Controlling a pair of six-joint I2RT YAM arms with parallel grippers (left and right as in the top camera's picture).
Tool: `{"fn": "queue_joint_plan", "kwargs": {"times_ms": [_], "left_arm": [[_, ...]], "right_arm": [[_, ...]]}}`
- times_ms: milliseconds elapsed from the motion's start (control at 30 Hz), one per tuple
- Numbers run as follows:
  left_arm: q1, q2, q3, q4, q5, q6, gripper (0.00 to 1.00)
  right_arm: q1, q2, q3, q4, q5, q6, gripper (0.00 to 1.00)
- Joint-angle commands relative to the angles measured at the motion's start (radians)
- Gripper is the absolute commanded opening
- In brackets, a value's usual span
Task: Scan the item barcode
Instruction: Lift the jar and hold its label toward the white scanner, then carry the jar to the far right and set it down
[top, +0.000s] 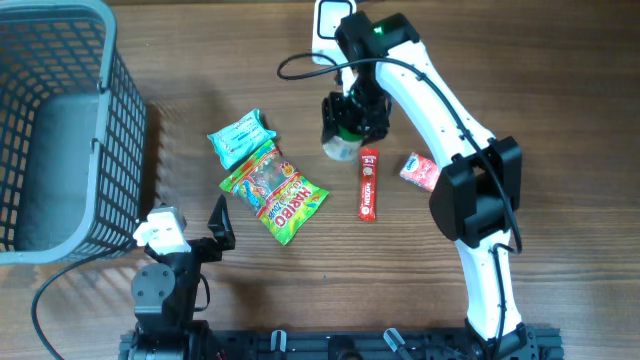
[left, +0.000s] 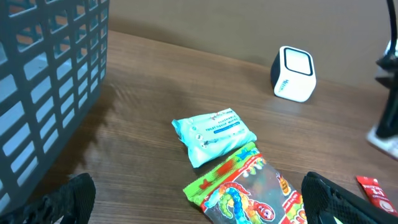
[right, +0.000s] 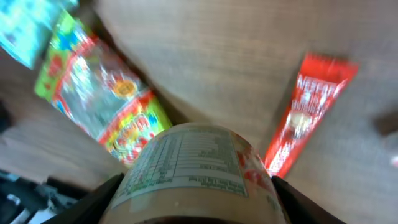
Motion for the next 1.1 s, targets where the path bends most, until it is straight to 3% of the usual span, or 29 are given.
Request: {"fn": "queue_joint_plan", "kwargs": {"times_ms": [0,133,233,567,800,1067], "left_arm": [[0.004,-0.006,-0.01,0.002,0.019,-0.002,1.0],[0.004,-0.006,-0.01,0.002,0.018,-0.002,1.0],[0.004,-0.006,-0.01,0.002,0.018,-0.002,1.0],[0.004,-0.006,-0.01,0.002,0.018,-0.002,1.0],[0.004,-0.006,-0.01,0.002,0.018,-0.002,1.0],[0.004,-0.006,-0.01,0.002,0.018,-0.002,1.0]], "right_arm": [[0.001,-0.002,0.157,0.066,0.109,-0.003,0.33],[0.001,-0.004,0.285,0.206,0.277,-0.026,0.34],[0.001,0.002,0.266,0.385,0.396,-0.026,0.34],[0.001,0.005,0.05,0.904,0.515,-0.103,0.34],[-0.004,0.022,-0.227,1.45,0.571,-0.209,0.37],[-0.007,0.117,-0.232,1.661,0.599,-0.271,0.4]]}}
